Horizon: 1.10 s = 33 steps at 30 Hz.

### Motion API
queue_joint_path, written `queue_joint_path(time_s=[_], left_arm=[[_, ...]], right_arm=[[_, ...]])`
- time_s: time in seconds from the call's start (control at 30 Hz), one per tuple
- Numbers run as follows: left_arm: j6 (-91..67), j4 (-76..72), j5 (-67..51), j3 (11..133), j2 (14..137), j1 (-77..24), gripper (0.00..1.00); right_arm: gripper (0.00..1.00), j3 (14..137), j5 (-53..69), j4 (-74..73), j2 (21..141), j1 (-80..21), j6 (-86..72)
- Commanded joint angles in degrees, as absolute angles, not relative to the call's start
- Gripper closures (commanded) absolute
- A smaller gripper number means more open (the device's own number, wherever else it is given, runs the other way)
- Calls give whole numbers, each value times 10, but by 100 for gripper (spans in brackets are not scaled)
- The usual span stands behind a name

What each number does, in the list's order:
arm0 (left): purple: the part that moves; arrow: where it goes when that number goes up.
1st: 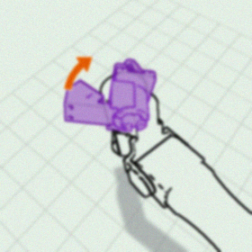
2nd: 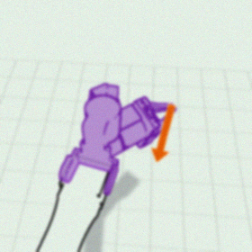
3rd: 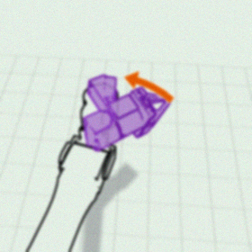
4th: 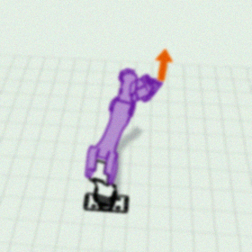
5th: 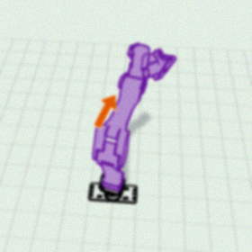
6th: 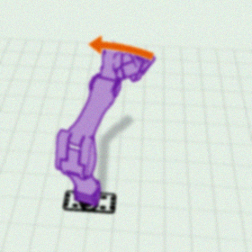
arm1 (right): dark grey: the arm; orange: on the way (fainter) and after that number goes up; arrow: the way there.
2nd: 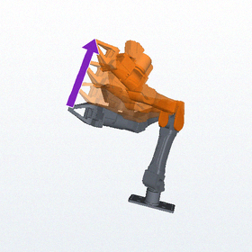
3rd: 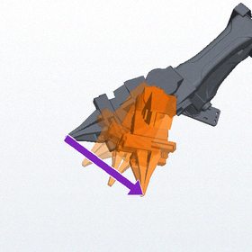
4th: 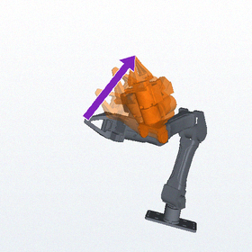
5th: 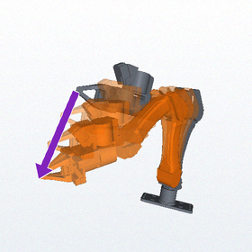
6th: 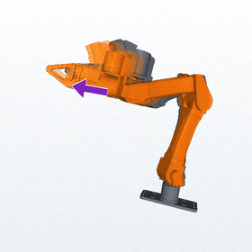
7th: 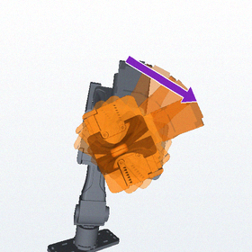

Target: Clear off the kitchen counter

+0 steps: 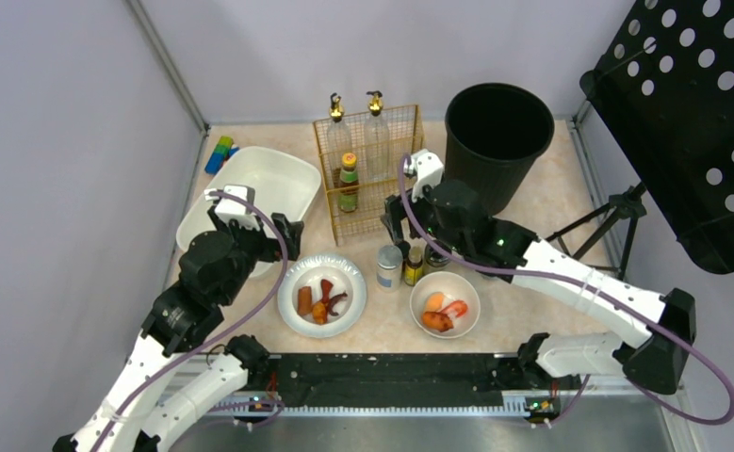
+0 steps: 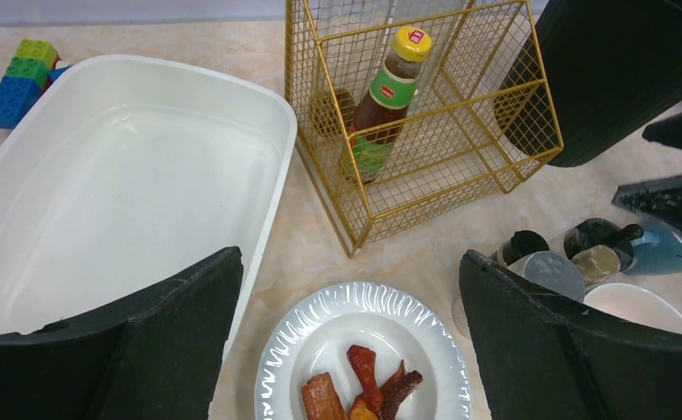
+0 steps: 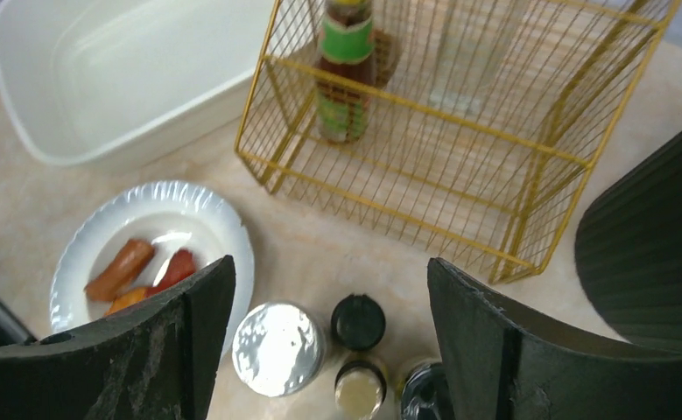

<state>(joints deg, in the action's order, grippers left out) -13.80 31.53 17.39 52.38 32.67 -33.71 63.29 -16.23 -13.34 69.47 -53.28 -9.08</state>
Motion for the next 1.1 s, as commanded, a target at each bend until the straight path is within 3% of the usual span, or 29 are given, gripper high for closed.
queue_joint_path(time_s=[0.0, 0.3, 0.77, 0.93, 1.07], left_arm=[[-134, 303, 169, 527, 328, -334, 2], [-134, 304, 171, 527, 325, -334, 2], [-134, 304, 167, 528, 318, -334, 2], [-134, 304, 166, 529, 317, -334, 2], [-135, 304, 167, 528, 316, -334, 2]], right_arm=[[20, 608, -76, -196, 678, -540, -109], [15, 585, -31, -183, 726, -558, -121], [13, 598, -45, -190, 793, -582, -112], [20, 610, -58, -205, 804, -592, -105], [33, 613, -69, -207, 803, -593, -104]])
